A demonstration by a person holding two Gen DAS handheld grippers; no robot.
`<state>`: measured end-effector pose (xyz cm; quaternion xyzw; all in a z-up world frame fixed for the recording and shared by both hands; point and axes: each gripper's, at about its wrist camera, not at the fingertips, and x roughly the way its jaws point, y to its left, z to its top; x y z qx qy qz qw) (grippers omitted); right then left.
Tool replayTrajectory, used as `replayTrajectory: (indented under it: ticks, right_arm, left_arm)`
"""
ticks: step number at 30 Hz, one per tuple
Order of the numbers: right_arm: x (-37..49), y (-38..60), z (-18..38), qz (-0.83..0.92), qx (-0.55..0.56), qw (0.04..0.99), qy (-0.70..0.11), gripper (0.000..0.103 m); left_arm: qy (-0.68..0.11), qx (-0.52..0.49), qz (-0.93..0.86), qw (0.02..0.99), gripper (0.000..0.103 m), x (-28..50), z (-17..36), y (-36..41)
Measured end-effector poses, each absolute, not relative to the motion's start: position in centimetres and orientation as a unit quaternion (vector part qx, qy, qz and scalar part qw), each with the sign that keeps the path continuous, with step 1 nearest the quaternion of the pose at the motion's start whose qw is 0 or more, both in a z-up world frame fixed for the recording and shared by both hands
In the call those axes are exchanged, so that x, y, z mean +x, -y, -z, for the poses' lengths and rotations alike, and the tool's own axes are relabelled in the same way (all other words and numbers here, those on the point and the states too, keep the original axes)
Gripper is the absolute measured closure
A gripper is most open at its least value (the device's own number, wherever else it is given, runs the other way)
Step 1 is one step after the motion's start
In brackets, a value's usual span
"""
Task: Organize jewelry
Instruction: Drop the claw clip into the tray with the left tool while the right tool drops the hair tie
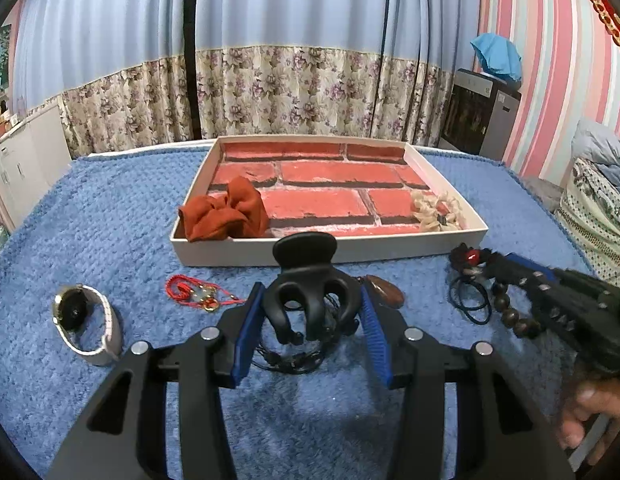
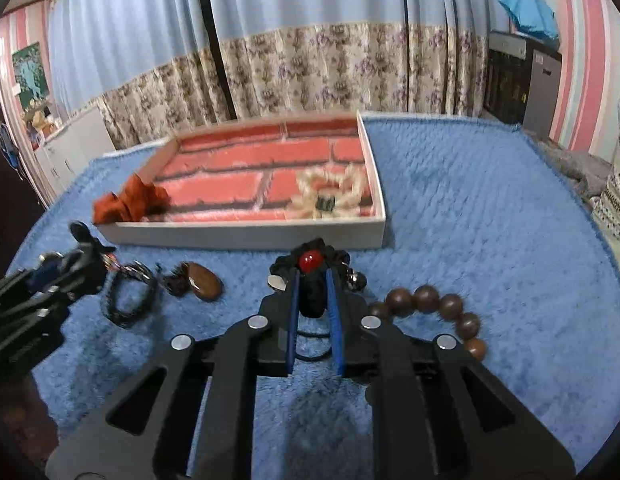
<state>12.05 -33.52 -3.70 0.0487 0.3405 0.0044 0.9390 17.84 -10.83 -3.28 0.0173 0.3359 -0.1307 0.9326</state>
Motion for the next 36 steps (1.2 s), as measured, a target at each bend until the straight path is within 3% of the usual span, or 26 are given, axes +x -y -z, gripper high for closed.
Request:
replayTrajectory:
  ticks: [19,36]
  right_arm:
    - [8.2,33.8,-2.4,-0.022,0.059,0.962,-0.264,0.089]
    - [12.5,34.0,-4.0,-0.023,0.054,0.967,-0.247,0.089]
  left_arm:
    - [-0.300,0.009,0.116,0.947,0.056,16.0,-1.0,9.1]
    - [-0.279,0.000,0.133,0.951,0.056,22.3,-3.3,7.1]
